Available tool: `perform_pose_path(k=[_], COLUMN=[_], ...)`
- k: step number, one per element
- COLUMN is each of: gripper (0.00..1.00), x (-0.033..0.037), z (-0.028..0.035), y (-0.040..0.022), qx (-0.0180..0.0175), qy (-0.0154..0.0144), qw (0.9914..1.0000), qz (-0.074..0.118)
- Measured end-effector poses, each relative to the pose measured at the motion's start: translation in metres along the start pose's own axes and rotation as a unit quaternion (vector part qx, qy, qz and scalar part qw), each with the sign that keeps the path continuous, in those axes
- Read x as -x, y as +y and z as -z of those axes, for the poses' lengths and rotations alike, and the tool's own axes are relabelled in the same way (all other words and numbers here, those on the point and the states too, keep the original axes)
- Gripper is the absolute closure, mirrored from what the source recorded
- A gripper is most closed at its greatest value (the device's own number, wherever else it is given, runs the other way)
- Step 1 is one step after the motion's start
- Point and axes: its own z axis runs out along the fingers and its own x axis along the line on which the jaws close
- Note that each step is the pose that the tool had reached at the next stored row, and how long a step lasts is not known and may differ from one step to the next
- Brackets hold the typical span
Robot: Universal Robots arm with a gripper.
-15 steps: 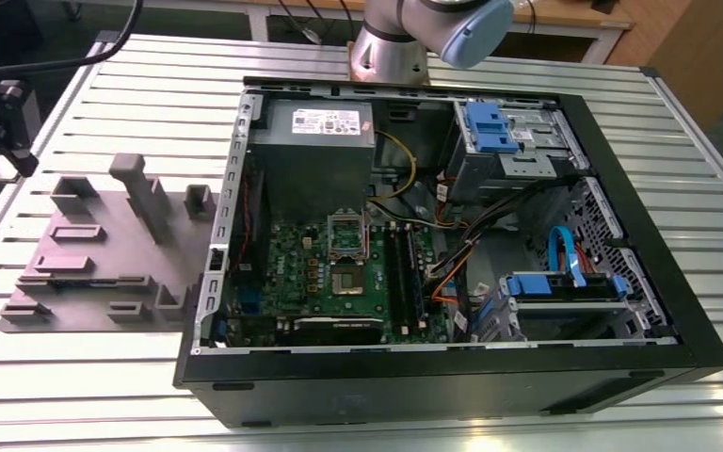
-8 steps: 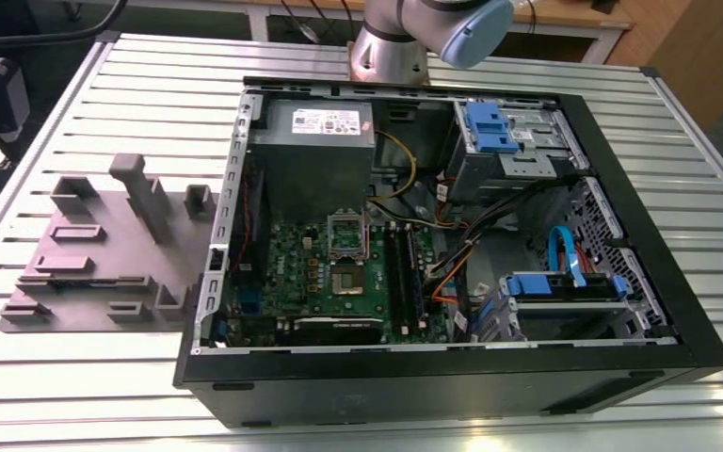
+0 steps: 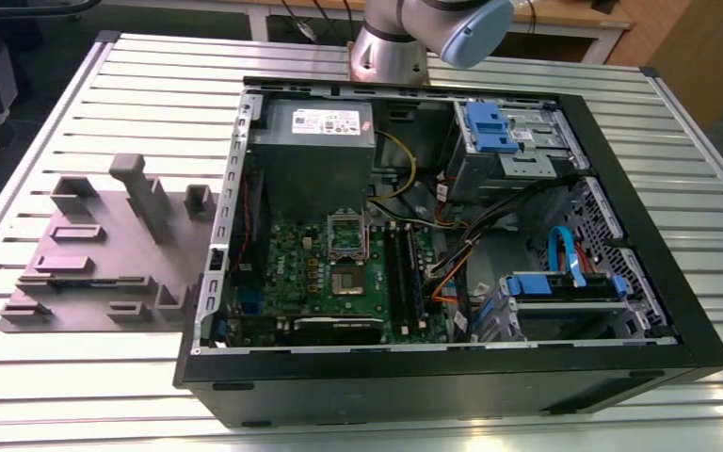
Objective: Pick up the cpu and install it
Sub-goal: 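Pick up the cpu and move it towards the insertion slot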
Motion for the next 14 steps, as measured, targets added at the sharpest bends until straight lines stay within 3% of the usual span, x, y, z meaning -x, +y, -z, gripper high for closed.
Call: perform_pose_path(k=[8,14], gripper=[0.53,0.53], x=[0.0006,0.0101], z=[0.0008,0.0005], y=[0.0001,0.0001], qx=[0.0,0.0], qy=[0.0001,0.0], qw=[1.0,1.0], qz=[0.0,0.0])
